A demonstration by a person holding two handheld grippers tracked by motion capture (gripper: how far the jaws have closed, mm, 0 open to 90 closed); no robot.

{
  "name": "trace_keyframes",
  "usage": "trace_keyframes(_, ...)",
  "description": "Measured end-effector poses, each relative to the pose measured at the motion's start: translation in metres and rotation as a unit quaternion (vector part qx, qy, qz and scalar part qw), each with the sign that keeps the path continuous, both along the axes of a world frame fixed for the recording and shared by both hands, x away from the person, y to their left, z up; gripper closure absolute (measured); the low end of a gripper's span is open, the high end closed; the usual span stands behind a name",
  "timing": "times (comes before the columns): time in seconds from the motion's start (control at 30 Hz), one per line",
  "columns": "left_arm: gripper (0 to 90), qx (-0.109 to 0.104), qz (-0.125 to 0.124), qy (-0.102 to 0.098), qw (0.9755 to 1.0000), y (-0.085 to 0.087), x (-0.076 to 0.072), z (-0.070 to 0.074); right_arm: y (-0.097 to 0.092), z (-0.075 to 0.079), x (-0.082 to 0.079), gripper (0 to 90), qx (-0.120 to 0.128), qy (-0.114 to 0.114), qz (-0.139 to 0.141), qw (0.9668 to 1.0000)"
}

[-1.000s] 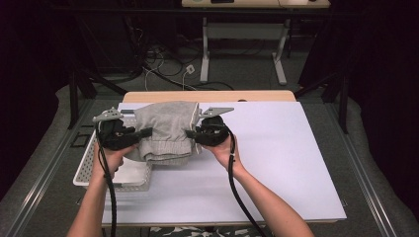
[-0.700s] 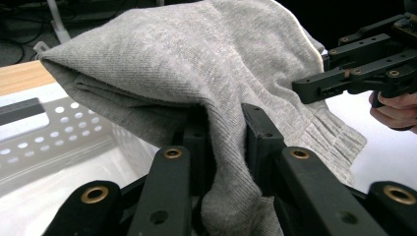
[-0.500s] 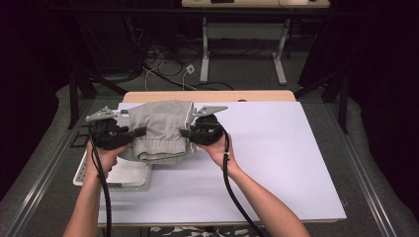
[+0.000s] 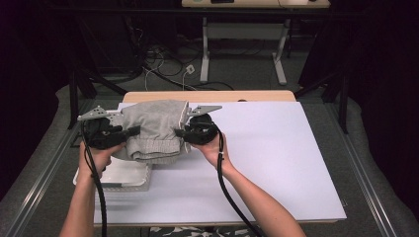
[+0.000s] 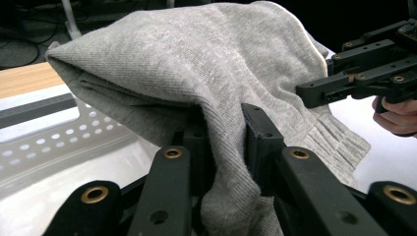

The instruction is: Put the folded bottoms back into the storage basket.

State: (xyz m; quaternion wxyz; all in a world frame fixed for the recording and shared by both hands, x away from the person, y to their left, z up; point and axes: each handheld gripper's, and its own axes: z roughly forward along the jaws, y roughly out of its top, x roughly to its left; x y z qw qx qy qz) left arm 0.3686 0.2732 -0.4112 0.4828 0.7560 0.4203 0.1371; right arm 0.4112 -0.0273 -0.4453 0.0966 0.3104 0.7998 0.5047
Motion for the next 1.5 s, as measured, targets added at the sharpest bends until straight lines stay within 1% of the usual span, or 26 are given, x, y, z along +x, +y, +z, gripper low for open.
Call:
trace_keyframes(0.1, 75.3, -0.004, 0.006, 0.000, 1.0000, 0.003, 0.000, 0.000, 0.003, 0.001, 0.000, 73.9, 0.002, 0.000, 0.002, 1.0000)
trace_keyframes(0.27, 75.4, -0.006, 0.011, 0.001, 0.9999, 0.008, -0.001, 0.002, 0.009, 0.001, 0.001, 74.0, 0.003, 0.000, 0.003, 1.0000)
trace_keyframes(0.43, 75.4, -0.004, 0.014, -0.003, 0.9999, 0.013, -0.003, 0.005, 0.015, 0.002, 0.001, 73.9, 0.002, 0.001, 0.004, 1.0000)
trace_keyframes(0.5, 75.3, -0.004, 0.016, -0.004, 0.9999, 0.016, -0.003, 0.006, 0.017, 0.002, 0.002, 73.9, 0.006, -0.001, 0.005, 1.0000)
trace_keyframes(0.63, 75.4, -0.003, 0.023, -0.007, 0.9997, 0.020, -0.004, 0.007, 0.023, 0.004, 0.002, 73.9, 0.003, -0.002, 0.009, 0.9999)
trace_keyframes(0.83, 75.5, -0.004, 0.035, -0.005, 0.9994, 0.025, -0.005, 0.007, 0.029, 0.004, 0.002, 73.8, 0.000, -0.002, 0.013, 0.9999)
trace_keyframes(1.1, 75.5, -0.001, 0.045, -0.009, 0.9990, 0.029, -0.006, 0.008, 0.036, 0.000, 0.004, 73.7, 0.002, 0.004, 0.016, 0.9999)
trace_keyframes(1.33, 75.7, 0.002, 0.055, -0.013, 0.9984, 0.033, -0.008, 0.010, 0.043, 0.000, 0.004, 73.7, 0.005, 0.007, 0.018, 0.9998)
trace_keyframes(1.5, 75.9, 0.009, 0.061, -0.012, 0.9980, 0.036, -0.009, 0.011, 0.048, -0.002, 0.004, 73.6, 0.007, 0.009, 0.021, 0.9997)
